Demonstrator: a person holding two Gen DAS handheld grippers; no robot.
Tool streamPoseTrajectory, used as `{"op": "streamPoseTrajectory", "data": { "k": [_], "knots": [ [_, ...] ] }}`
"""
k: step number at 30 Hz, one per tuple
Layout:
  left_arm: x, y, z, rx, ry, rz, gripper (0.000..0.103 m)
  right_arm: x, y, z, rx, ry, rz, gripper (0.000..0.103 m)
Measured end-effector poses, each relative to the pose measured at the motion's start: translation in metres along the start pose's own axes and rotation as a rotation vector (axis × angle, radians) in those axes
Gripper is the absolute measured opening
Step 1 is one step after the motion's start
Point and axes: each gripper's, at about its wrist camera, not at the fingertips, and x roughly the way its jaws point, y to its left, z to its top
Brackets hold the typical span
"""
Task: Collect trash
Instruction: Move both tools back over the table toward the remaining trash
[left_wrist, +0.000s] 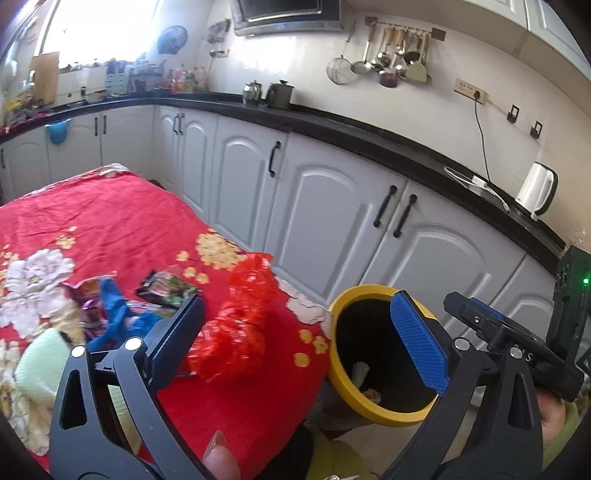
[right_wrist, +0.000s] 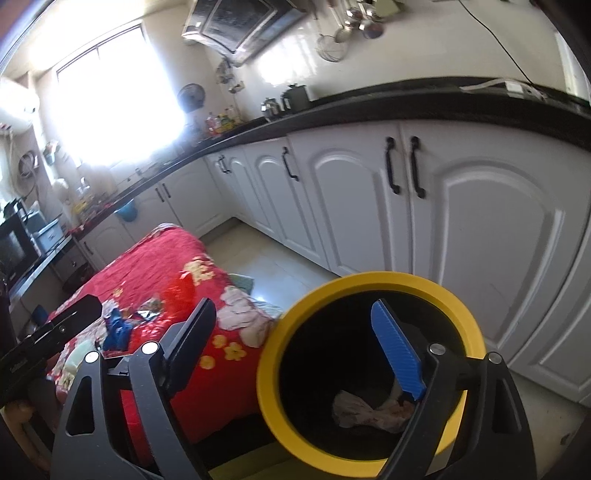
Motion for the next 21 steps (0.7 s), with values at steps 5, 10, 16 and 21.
{"op": "streamPoseTrajectory", "data": {
  "k": [5,10,16,21],
  "knots": [
    [-0.017,0.016,0.001,-0.025,-0.027,0.035,0.092,-0.001,0.024,0.001,-0.047,-0.008,0.025,0.086],
    [-0.034,0.035,0.0,-0.069,-0.05,0.077,0.092,0.001,0.045,0.0,-0.082,-0.003,0.05,0.088],
    [-0.047,0.06,-0.002,-0.115,-0.056,0.135,0.092,0.006,0.072,-0.003,-0.124,0.007,0.084,0.089],
    [-0.053,0.075,-0.005,-0.123,-0.048,0.181,0.092,0.01,0.089,-0.004,-0.152,0.015,0.108,0.09]
  ]
}}
